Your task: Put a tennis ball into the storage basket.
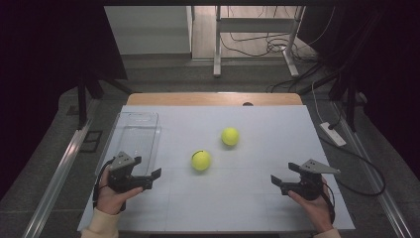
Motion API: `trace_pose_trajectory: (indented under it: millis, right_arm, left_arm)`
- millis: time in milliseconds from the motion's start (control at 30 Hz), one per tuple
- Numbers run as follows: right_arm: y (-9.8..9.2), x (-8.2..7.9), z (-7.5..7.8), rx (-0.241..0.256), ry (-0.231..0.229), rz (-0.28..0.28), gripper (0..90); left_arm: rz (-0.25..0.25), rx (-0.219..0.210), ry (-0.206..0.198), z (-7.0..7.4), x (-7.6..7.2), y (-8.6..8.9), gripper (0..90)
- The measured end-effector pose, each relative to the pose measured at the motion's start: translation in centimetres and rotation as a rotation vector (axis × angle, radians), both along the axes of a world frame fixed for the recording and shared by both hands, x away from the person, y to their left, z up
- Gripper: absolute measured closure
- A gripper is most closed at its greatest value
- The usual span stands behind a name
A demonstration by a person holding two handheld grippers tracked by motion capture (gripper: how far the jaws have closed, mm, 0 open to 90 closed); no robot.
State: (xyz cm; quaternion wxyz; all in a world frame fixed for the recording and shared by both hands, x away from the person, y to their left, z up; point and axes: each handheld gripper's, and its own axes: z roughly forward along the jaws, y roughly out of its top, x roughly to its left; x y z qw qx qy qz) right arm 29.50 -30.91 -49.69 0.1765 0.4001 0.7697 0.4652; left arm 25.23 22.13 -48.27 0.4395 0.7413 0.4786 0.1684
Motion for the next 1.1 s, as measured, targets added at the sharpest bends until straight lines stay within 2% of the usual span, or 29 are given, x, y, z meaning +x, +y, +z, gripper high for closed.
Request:
trace_pose_trajectory:
  millis: [733, 867, 1100]
  right_arm:
    - [0.5, 0.5, -0.4, -0.01, 0.002, 0.025, 11.7]
    - [0.5, 0.4, -0.3, -0.007, 0.003, 0.024, 11.8]
    - [0.6, 0.5, -0.4, -0.012, 0.001, 0.026, 11.9]
  left_arm:
    - [-0.041, 0.026, 0.027, 0.2, 0.9, -1.7, 11.0]
    - [-0.052, 0.027, 0.024, 0.4, 0.8, -2.0, 10.9]
    - [-0.043, 0.022, 0.008, 0.9, 1.2, -2.1, 11.4]
